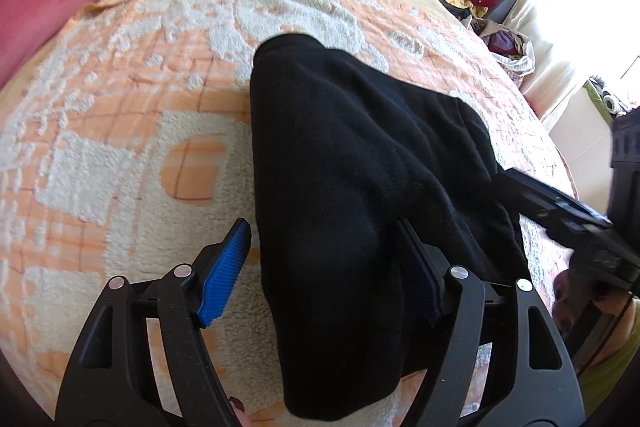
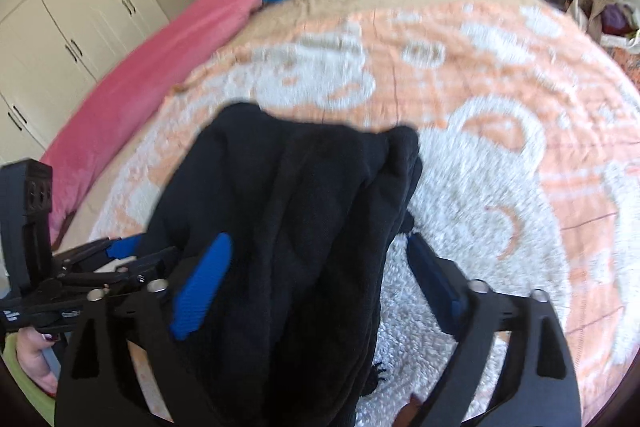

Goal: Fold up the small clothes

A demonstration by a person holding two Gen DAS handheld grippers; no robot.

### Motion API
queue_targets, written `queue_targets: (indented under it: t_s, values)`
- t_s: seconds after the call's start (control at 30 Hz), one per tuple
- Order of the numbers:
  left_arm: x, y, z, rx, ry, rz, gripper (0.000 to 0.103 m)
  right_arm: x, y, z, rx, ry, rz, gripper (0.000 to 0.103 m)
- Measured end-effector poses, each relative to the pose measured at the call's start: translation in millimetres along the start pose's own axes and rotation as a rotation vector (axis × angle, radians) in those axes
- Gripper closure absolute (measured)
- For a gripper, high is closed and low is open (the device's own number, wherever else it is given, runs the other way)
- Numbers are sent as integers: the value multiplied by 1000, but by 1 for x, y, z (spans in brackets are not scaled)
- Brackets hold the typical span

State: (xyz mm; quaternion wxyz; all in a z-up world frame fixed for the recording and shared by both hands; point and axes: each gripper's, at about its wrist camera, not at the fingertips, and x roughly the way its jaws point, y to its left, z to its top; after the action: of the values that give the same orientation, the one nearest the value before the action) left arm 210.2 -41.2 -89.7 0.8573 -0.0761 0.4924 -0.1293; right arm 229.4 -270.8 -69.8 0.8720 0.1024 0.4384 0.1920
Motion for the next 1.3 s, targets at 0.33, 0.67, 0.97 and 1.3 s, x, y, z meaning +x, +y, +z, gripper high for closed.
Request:
queue_targets:
  t_s: [0.33,0.67,0.97,1.3]
  values:
    - [-64,-13,4,65,-125,79,10,-76,13,-11,-18,-227,-54,5]
    - [-120,-20,-20,67,-210,84,10,-143,33,-37,-17,-307,-25,5]
    - [-150,-18,-49,50,-229,117,10,-172,56,-72,-48,-245,-79,5]
    - [-149,-10,-92,37,-149,135,10,-165,68,-110,-50,-142,-162,5]
